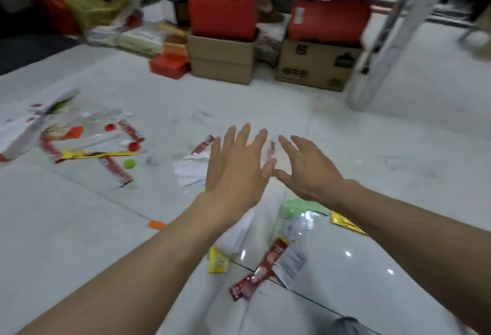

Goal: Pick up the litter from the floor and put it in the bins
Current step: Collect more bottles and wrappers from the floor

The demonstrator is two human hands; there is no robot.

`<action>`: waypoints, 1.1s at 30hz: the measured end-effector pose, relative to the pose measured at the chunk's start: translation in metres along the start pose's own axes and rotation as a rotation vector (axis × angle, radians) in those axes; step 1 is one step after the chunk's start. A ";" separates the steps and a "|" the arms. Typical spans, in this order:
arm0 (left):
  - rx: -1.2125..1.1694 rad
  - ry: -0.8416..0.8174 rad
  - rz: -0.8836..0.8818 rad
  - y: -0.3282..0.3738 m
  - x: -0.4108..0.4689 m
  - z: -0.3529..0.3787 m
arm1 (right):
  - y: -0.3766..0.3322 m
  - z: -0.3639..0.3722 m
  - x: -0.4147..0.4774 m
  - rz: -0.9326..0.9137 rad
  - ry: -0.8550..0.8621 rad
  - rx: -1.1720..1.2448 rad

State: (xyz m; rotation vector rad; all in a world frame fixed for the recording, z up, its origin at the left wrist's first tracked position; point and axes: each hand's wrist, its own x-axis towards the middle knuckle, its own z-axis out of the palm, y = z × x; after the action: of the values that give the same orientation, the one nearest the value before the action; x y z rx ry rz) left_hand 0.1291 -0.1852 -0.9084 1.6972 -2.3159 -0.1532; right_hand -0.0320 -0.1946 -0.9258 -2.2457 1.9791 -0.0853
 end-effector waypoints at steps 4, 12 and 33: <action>-0.071 -0.043 0.109 0.049 0.018 0.020 | 0.055 0.008 -0.034 0.194 -0.019 0.045; -0.135 -0.145 0.265 0.110 0.003 0.084 | 0.136 0.029 -0.111 0.475 -0.116 0.023; -0.165 -0.256 0.324 0.152 0.013 0.154 | 0.242 0.102 -0.230 1.022 -0.332 0.194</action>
State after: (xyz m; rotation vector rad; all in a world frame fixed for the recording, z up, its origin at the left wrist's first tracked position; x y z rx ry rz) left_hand -0.0565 -0.1611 -1.0179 1.2672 -2.6406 -0.5063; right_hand -0.2855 0.0117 -1.0493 -0.8621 2.4851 0.1870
